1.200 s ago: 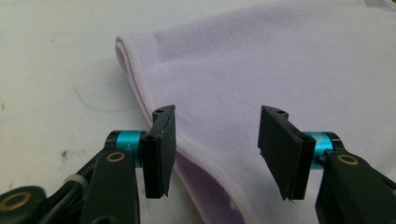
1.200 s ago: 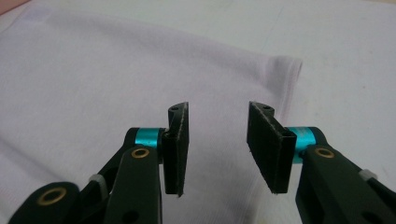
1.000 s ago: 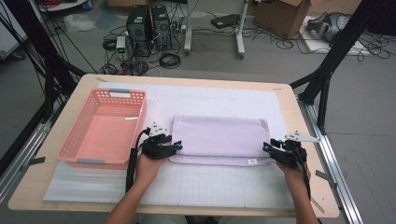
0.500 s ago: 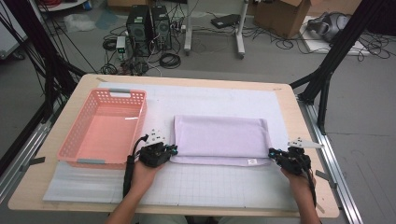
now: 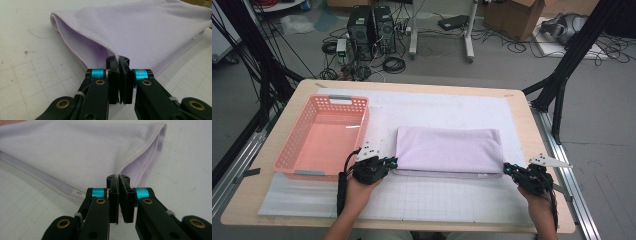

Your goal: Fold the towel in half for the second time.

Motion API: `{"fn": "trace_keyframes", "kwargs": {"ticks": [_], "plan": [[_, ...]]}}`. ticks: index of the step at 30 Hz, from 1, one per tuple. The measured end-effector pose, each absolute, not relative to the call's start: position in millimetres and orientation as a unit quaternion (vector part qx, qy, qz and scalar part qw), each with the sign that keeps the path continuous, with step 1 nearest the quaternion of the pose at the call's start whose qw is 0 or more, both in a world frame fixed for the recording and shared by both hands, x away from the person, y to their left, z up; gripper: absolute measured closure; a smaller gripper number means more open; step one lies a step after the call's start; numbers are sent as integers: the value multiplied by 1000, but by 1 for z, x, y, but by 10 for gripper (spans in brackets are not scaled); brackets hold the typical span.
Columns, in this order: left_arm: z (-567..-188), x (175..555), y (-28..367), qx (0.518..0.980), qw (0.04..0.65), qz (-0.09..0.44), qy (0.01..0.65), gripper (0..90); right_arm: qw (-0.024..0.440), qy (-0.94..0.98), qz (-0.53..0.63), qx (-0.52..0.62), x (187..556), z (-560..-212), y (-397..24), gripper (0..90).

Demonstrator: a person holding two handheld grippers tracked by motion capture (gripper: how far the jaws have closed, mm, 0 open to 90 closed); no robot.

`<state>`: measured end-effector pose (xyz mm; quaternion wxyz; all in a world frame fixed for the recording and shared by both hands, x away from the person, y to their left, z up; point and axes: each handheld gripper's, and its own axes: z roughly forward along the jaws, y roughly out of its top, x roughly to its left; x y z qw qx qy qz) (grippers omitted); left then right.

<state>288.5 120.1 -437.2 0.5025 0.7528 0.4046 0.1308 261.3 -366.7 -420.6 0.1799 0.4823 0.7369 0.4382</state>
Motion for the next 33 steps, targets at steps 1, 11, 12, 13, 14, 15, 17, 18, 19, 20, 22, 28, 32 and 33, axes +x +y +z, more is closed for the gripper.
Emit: {"fn": "trace_keyframes", "kwargs": {"ticks": [1, 11, 12, 13, 14, 15, 17, 18, 19, 20, 22, 28, 32, 33], "plan": [[-439, 288, 121, 753, 501, 129, 406, 862, 180, 739, 434, 483, 260, -422, -367, 862], [-445, 288, 118, 742, 506, 152, 412, 437, 216, 721, 436, 493, 260, -426, -372, 517], [-445, 288, 117, 744, 504, 154, 411, 421, 220, 720, 436, 493, 260, -426, -372, 486], [-445, 288, 117, 743, 506, 154, 410, 413, 226, 720, 436, 491, 261, -427, -372, 463], [-445, 288, 116, 742, 507, 157, 409, 401, 228, 719, 437, 490, 261, -427, -372, 447], [-444, 287, 116, 741, 508, 163, 408, 387, 231, 720, 435, 489, 261, -428, -372, 433], [-443, 286, 117, 739, 511, 174, 403, 373, 237, 717, 435, 491, 261, -427, -371, 400], [-442, 286, 117, 737, 515, 176, 400, 365, 241, 714, 436, 491, 260, -427, -370, 386], [-442, 285, 117, 736, 519, 176, 398, 362, 247, 712, 436, 491, 260, -426, -370, 356], [-442, 285, 117, 735, 521, 179, 395, 356, 251, 710, 435, 493, 260, -425, -370, 320], [-441, 286, 116, 733, 528, 177, 390, 330, 255, 708, 436, 493, 259, -425, -370, 295], [-441, 286, 113, 732, 532, 180, 386, 248, 265, 708, 435, 489, 259, -425, -372, 259], [-441, 286, 112, 733, 535, 176, 383, 242, 268, 711, 434, 484, 260, -425, -372, 254], [-441, 285, 112, 733, 535, 176, 381, 242, 267, 710, 434, 486, 260, -425, -372, 254]]}}
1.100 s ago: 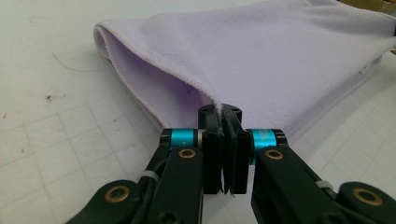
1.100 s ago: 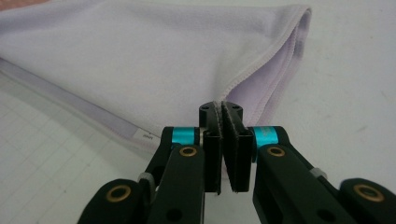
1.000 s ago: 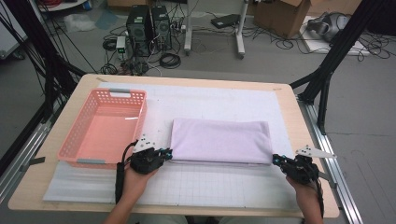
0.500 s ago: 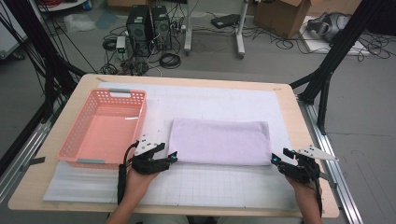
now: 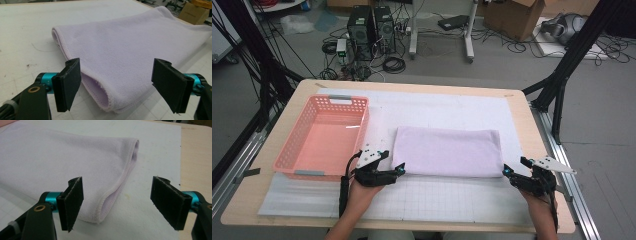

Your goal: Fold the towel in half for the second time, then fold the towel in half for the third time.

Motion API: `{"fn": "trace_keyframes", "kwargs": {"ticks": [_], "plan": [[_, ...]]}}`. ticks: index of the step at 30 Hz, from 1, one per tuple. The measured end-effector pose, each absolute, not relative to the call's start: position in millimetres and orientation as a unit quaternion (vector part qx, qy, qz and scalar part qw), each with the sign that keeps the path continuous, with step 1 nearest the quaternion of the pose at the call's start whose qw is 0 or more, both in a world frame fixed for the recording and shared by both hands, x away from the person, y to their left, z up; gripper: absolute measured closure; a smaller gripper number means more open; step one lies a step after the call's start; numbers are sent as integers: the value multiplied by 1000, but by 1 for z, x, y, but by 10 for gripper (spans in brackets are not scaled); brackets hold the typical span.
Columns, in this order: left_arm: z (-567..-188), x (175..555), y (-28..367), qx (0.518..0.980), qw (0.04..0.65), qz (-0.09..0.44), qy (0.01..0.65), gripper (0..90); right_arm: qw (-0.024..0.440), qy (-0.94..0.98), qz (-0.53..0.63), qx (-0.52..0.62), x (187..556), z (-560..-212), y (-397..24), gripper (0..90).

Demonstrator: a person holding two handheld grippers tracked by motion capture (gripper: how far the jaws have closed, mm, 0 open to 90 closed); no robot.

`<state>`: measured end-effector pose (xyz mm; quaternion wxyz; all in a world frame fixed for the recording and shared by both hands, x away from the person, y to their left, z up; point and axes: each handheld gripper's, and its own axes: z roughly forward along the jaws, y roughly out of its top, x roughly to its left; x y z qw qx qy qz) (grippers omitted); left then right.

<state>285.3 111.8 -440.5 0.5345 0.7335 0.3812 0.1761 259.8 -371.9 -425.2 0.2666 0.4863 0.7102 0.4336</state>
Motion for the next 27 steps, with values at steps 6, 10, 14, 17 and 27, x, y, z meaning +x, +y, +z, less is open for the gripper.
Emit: {"fn": "trace_keyframes", "kwargs": {"ticks": [6, 10, 14, 17, 27], "plan": [[-441, 286, 112, 736, 532, 174, 381, 247, 268, 711, 435, 483, 260, -424, -371, 253], [-442, 287, 112, 733, 533, 174, 385, 247, 268, 712, 435, 482, 261, -425, -370, 249], [-443, 287, 114, 735, 527, 174, 390, 266, 265, 713, 434, 482, 261, -424, -369, 246], [-444, 289, 114, 735, 525, 172, 393, 273, 267, 713, 436, 479, 262, -424, -369, 240], [-449, 293, 113, 745, 499, 161, 413, 288, 245, 731, 444, 457, 270, -425, -356, 224]]}}
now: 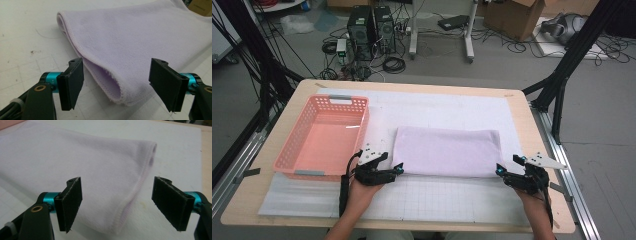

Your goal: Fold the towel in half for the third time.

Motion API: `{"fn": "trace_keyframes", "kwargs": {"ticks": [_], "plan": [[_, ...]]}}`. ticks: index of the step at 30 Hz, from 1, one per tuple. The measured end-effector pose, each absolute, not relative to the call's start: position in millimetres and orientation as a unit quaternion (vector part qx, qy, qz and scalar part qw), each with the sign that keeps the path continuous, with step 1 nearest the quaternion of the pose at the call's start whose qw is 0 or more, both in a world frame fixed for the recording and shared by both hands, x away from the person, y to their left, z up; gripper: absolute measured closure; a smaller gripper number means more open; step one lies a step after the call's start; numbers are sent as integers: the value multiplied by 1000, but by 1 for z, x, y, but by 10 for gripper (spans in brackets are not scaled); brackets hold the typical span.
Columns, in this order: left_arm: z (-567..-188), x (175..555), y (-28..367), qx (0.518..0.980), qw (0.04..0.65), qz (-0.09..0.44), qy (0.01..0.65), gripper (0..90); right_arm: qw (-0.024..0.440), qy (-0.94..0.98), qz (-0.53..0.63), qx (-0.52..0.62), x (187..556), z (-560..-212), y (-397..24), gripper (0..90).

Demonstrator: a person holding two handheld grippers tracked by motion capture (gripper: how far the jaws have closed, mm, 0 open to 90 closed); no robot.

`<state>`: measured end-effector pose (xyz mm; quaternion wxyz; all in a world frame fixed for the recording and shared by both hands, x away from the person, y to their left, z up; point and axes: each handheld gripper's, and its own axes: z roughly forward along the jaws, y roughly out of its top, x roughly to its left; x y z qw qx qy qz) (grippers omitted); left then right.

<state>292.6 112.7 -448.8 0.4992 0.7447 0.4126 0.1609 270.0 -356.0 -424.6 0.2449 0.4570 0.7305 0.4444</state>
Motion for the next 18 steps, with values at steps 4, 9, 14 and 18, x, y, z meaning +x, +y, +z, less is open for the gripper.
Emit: {"fn": "trace_keyframes", "kwargs": {"ticks": [4, 9, 14, 18], "plan": [[-449, 293, 110, 750, 484, 164, 420, 298, 231, 735, 454, 448, 278, -424, -347, 208], [-450, 295, 109, 756, 466, 159, 431, 311, 221, 747, 461, 424, 287, -420, -329, 209], [-451, 297, 108, 759, 457, 151, 438, 329, 212, 765, 458, 402, 297, -418, -311, 209], [-452, 298, 106, 765, 448, 137, 442, 375, 210, 769, 463, 387, 307, -413, -298, 209]]}}
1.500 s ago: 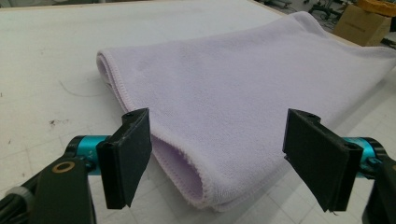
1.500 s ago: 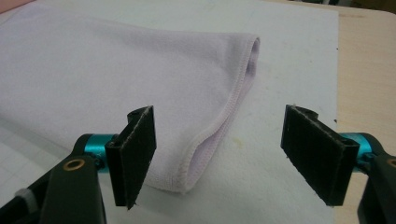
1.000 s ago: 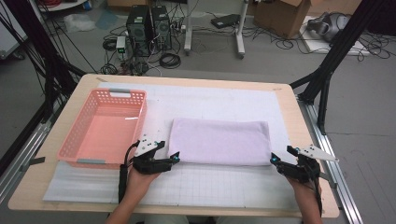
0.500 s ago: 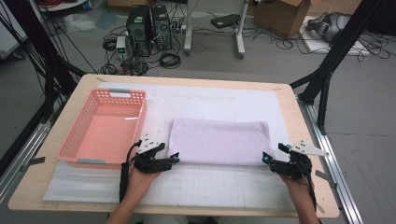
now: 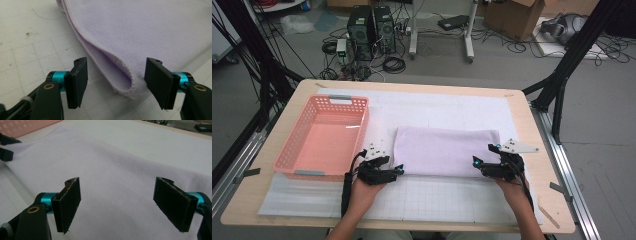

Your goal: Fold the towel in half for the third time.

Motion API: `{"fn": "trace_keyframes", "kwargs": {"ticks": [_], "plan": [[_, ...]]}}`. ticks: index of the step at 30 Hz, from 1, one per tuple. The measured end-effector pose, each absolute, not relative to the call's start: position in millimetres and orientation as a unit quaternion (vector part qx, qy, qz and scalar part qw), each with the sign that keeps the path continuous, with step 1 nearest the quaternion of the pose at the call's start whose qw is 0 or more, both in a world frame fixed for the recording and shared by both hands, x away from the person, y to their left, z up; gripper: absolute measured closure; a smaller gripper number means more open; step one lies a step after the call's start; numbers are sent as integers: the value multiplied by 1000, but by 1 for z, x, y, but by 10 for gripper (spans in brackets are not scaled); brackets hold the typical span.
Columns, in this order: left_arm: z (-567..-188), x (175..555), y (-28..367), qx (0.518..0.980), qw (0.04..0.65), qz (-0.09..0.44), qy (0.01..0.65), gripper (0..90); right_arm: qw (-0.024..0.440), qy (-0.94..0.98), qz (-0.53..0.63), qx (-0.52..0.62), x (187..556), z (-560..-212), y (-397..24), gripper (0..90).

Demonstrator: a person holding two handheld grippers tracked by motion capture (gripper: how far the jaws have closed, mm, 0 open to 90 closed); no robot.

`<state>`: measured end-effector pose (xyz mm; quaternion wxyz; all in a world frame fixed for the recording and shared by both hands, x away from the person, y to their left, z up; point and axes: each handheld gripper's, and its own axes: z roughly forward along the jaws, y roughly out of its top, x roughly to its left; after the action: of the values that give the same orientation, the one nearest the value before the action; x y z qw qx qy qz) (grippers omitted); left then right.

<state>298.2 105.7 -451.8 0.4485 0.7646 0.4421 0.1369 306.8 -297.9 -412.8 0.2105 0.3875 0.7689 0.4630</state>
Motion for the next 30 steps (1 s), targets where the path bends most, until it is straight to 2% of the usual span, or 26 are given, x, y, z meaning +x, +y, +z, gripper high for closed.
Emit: {"fn": "trace_keyframes", "kwargs": {"ticks": [9, 16, 30], "plan": [[-453, 300, 104, 769, 439, 130, 446, 482, 193, 797, 455, 348, 338, -395, -261, 209], [-452, 300, 101, 773, 442, 121, 438, 690, 154, 808, 449, 349, 365, -391, -237, 212], [-453, 300, 100, 764, 447, 116, 450, 777, 142, 827, 436, 326, 413, -388, -187, 212]]}}
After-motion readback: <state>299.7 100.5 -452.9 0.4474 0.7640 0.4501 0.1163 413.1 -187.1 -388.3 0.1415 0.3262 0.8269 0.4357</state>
